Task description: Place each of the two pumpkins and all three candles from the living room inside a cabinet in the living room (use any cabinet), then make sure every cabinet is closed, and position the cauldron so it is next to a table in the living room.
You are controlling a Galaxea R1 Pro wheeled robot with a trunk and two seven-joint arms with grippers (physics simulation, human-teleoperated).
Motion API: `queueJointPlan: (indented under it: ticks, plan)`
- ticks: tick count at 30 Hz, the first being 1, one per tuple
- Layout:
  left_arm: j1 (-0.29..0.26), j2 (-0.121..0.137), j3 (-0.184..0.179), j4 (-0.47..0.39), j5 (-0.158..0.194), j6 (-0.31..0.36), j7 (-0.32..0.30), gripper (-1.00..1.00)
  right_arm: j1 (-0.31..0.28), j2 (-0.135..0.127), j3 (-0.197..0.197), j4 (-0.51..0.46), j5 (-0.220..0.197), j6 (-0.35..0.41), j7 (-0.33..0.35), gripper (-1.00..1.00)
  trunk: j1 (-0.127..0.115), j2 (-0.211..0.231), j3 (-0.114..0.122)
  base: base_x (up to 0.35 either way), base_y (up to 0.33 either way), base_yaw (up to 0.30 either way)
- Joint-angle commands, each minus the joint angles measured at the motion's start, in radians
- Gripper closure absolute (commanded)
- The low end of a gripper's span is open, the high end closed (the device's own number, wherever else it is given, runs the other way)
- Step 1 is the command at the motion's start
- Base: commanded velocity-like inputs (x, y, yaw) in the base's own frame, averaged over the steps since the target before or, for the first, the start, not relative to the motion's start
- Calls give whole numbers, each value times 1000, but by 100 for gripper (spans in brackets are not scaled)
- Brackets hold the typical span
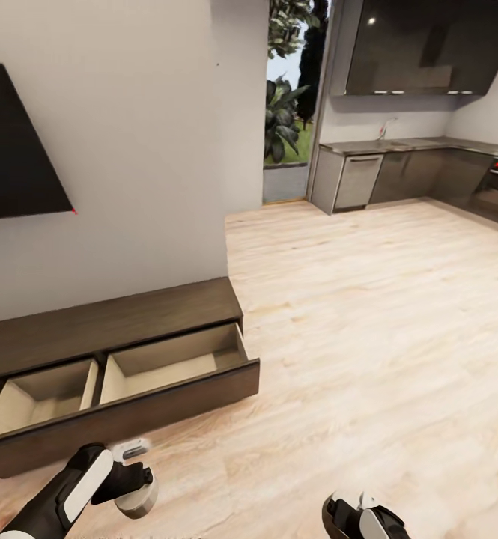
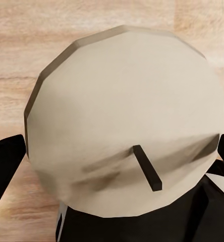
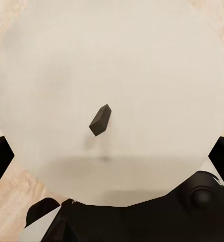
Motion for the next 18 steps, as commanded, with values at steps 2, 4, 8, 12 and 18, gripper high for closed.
queueJointPlan:
  ticks: [2,4,8,12,18]
  plan:
    - [0,0,0,0,-1,0,1,100,0,0,0,0,0,0,0,100,0,0,0,7,-4,292]
    - [0,0,0,0,-1,0,1,100,0,0,0,0,0,0,0,100,0,0,0,70,-1,292]
    - [0,0,1,0,-1,0,1,100,0,0,0,0,0,0,0,100,0,0,0,198,0,292]
    - [0,0,2,0,-1,0,0,100,0,1,0,0,0,0,0,100,0,0,0,171,0,292]
    - [0,1,7,0,0,0,-6,100,0,1,0,0,0,0,0,100,0,0,0,22,0,292]
